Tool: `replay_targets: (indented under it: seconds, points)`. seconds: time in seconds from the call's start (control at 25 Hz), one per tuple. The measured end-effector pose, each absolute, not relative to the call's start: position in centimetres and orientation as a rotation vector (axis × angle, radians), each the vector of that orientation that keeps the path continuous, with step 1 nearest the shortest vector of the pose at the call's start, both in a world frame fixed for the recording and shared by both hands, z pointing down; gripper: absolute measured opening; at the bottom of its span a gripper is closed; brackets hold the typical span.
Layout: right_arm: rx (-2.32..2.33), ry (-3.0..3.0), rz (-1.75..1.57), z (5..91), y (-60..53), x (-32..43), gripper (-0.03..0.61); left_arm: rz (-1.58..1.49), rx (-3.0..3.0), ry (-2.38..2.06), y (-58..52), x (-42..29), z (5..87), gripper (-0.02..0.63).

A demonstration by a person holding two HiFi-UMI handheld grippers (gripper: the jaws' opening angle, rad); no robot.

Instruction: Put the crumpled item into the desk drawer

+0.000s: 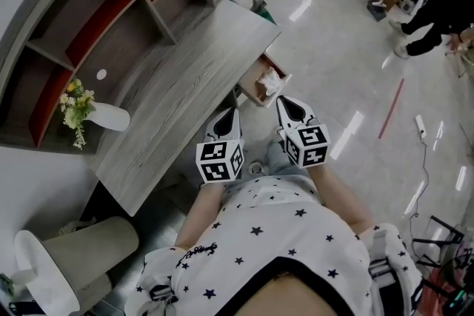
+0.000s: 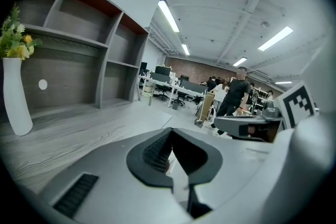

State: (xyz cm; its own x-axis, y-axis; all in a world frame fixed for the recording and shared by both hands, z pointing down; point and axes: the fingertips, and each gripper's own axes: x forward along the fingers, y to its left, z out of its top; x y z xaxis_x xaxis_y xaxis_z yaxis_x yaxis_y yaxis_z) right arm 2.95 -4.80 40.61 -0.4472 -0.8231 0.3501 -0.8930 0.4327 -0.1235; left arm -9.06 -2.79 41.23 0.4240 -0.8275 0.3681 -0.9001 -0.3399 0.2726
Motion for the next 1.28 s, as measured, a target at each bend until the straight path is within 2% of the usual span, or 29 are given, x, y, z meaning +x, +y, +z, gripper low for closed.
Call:
replay_targets:
  seconds: [1.28]
  points:
    - [1.456,-2.492,0.411,40.2,-6.1,3.3,-0.009,0.218,2.204,-1.529,-4.0,-9.1,40.9,0.011]
